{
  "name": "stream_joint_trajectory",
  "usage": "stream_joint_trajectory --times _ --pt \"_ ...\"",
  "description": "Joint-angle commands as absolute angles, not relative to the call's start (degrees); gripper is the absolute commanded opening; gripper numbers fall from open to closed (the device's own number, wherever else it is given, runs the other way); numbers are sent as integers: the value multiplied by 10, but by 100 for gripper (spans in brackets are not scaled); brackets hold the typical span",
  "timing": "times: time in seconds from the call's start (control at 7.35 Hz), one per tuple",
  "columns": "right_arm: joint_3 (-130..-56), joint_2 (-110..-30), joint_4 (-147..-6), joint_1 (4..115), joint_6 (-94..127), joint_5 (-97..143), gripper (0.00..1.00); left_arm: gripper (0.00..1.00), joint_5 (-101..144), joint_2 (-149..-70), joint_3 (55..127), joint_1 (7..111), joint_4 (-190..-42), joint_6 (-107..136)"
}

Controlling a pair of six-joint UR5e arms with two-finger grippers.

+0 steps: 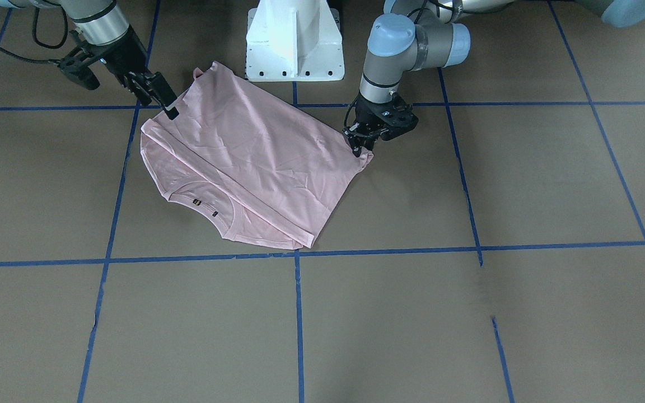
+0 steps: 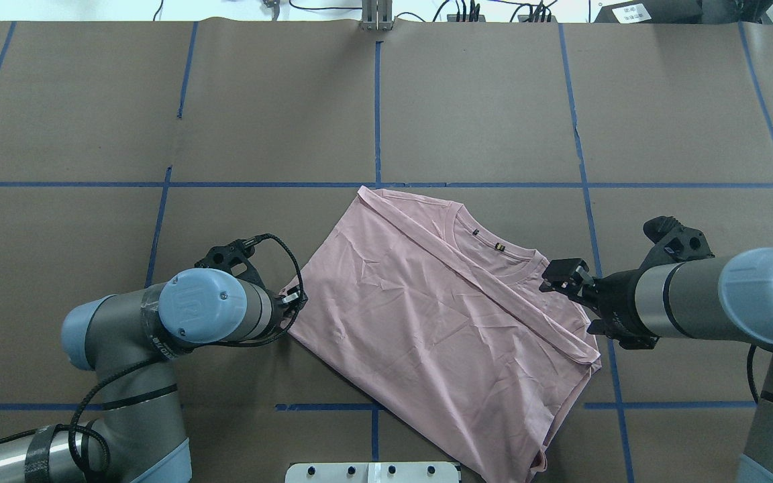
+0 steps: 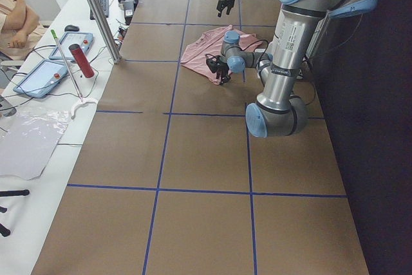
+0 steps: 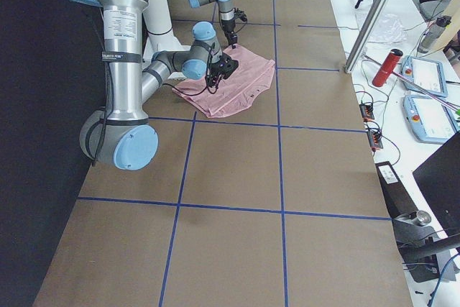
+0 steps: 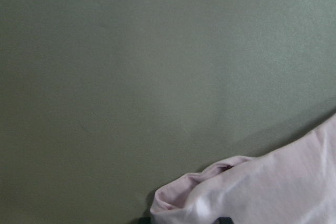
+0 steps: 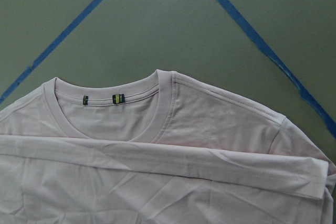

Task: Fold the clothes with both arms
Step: 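Rotate the shirt square with both grippers, left pulling its far corner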

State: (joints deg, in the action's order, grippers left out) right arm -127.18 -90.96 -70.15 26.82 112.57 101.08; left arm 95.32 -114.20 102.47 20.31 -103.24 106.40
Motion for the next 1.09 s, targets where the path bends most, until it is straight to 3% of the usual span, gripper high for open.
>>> stream_joint_trajectory --times 0.0,0.41,0.54,0.95 --pt "-1269 -909 -701 264 1125 1011 100 0 947 -1157 1028 219 -1002 1055" --pt "-1261 -893 -702 263 1125 1011 100 0 921 -1164 1022 285 -1003 960" --pt "-1260 -893 -702 263 1125 1010 100 0 915 -1194 980 321 -1016 929" --pt "-1261 -873 -702 261 1128 1008 100 0 915 -1329 721 402 -1204 925"
